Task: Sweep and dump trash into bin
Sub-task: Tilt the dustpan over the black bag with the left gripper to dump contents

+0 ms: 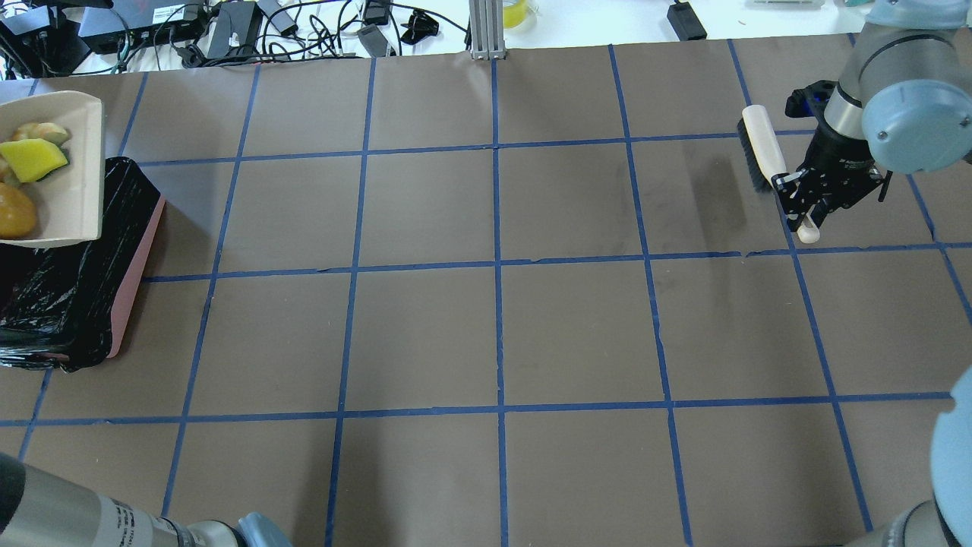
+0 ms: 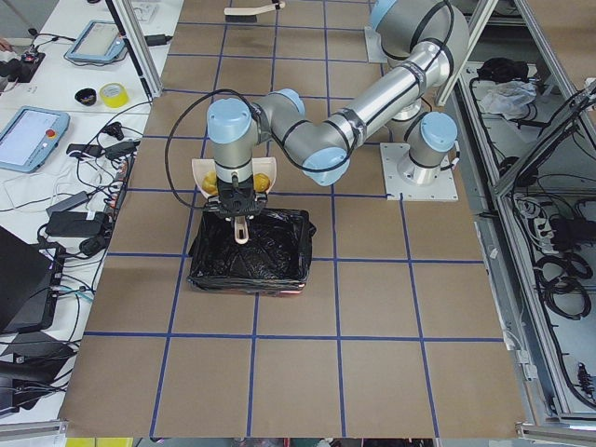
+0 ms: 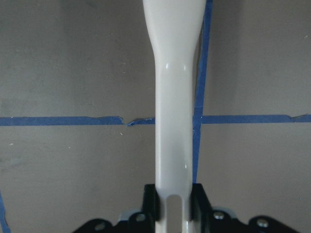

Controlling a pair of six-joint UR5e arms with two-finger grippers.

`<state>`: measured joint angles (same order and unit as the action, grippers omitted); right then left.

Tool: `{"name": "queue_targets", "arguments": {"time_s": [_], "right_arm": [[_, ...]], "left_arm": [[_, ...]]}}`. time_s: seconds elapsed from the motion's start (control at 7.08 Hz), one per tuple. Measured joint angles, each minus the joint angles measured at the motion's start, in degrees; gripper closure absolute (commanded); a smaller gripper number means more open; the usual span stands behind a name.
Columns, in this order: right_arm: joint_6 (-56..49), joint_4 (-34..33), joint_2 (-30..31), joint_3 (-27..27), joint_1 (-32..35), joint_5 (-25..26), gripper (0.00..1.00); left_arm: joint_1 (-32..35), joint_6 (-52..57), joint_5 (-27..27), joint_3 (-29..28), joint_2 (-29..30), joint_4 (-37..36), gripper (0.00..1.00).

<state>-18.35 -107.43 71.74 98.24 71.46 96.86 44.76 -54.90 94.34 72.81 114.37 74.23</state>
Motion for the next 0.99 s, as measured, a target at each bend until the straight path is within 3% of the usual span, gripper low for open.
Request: {"name": "queue_targets", "arguments": {"time_s": [0.71,0.85,0.99], "right_arm": [[-1.28,-3.97,-2.93,1.42,-1.80,0.93,1.00],[-1.46,-4.05,-2.98,1.74,-1.82,1.24,0.92],[-1.65,-4.15,-3.11,1.93,-1.84,1.53,0.17]], "left_arm": [[-3.19,9.26,-0.30,-3.49,8.26,-13.21,1.00],[-3.19,10.71,-0.35,-3.40,9.19,-15.90,1.00],[-3.19,12.63,-0.40,-3.23,9.62,-18.11,1.00]]}}
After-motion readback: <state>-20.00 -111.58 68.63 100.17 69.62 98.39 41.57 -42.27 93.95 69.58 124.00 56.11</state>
